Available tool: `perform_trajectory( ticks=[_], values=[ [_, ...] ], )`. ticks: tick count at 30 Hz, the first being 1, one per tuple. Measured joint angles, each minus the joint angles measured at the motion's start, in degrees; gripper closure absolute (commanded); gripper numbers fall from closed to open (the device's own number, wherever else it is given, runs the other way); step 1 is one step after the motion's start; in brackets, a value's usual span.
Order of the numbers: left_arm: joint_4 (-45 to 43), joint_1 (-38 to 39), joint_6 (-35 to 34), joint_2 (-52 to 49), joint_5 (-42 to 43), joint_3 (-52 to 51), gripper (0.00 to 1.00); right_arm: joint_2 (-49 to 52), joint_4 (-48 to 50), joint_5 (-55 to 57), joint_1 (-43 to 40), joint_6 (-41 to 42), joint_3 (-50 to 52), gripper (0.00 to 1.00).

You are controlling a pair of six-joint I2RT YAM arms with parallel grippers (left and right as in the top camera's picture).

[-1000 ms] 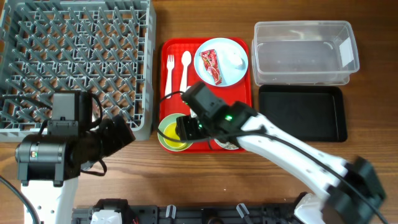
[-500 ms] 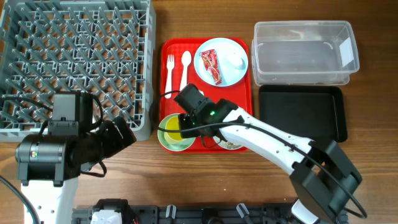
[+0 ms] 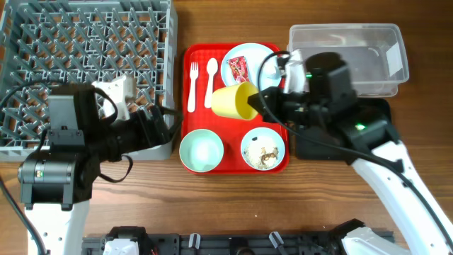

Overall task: Sort waste into correct bins and load items into the dishwasher rack
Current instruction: 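Grasp the yellow cup from the green bowl with the right gripper, then hand the yellow cup from the right gripper to the left gripper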

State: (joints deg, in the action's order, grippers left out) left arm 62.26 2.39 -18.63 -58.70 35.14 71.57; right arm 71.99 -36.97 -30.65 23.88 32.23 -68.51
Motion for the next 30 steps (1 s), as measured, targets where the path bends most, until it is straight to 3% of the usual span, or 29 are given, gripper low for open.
perform_trajectory(
  ticks=[1,6,12,25,30],
  values=[
    [-1.3,0.0,0.6,-0.2,3.5,0.0,0.0,-0.3,0.2,-2.0,-0.7,-1.1,0.0,0.96],
    [-7.1,0.0,2.9,-1.0,23.5,0.0,0.0,-0.3,6.1,-16.8,-1.9,-7.5,0.0,0.96],
    [-7.5,0.0,3.4,-1.0,38.0,0.0,0.0,-0.3,16.7,-32.4,-1.9,-9.6,0.0,0.96],
    [-7.5,0.0,3.6,-1.0,49.0,0.0,0.03,-0.3,23.5,-40.5,0.2,-6.5,0.0,0.95],
    [-7.5,0.0,3.6,-1.0,51.1,0.0,0.2,-0.3,24.1,-40.1,2.6,-5.7,0.0,0.96]
  ],
)
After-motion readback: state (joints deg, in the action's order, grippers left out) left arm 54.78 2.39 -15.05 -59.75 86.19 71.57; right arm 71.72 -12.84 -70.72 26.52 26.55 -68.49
